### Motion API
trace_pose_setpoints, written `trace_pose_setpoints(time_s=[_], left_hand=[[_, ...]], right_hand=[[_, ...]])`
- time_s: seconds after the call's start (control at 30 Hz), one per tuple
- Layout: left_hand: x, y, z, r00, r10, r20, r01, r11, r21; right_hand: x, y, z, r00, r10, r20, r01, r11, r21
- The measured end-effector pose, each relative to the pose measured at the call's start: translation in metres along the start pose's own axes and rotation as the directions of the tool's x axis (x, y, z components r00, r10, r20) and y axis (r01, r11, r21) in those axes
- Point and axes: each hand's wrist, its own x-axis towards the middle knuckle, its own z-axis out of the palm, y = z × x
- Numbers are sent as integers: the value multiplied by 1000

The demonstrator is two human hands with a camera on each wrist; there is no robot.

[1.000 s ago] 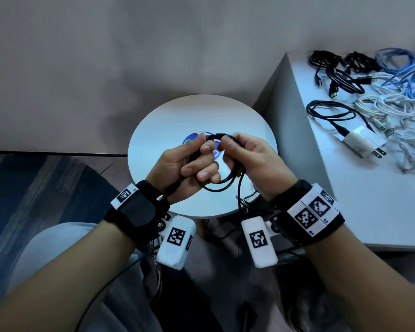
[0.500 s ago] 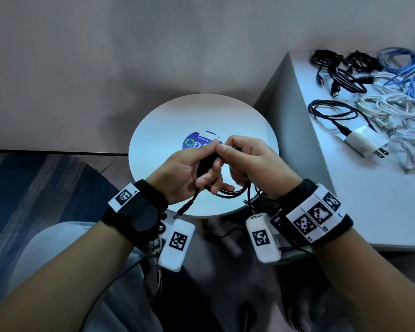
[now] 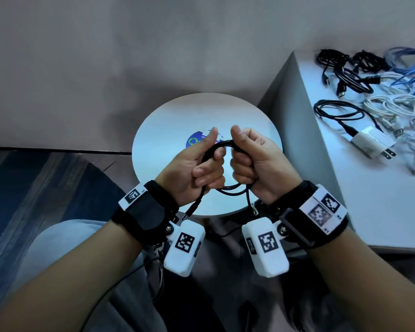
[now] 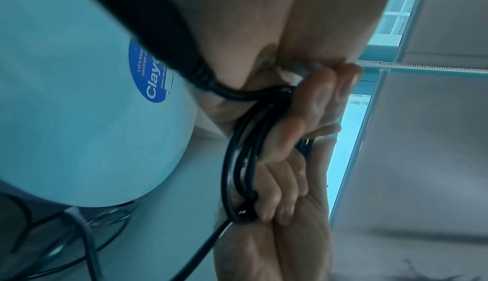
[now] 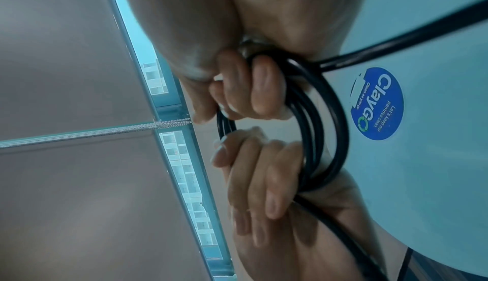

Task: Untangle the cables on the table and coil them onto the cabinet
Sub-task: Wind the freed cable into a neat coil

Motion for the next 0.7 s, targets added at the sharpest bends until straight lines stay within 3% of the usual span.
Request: trace_pose_setpoints(time_s=[0.27,0.43,0.5,0.6,0.7], left_hand=[[0,5,3,977,-62,205,45,995,86],[1,7,-1,992,80,98,-66,988,-137],[1,12,-8,982,169,78,-145,958,-247],[1,20,-17,966,252,56,-225,929,-296],[1,21,-17,953,299,-55,-303,926,-223]], right_hand=[[-3,-6,-5,999,-29,46,31,998,-46],[2,1,0,994,-107,-24,105,993,-47],[4,9,0,996,-83,-42,71,971,-227],[3,26,2,1000,-26,15,30,823,-567],[-2,32,2,994,33,102,64,574,-817]])
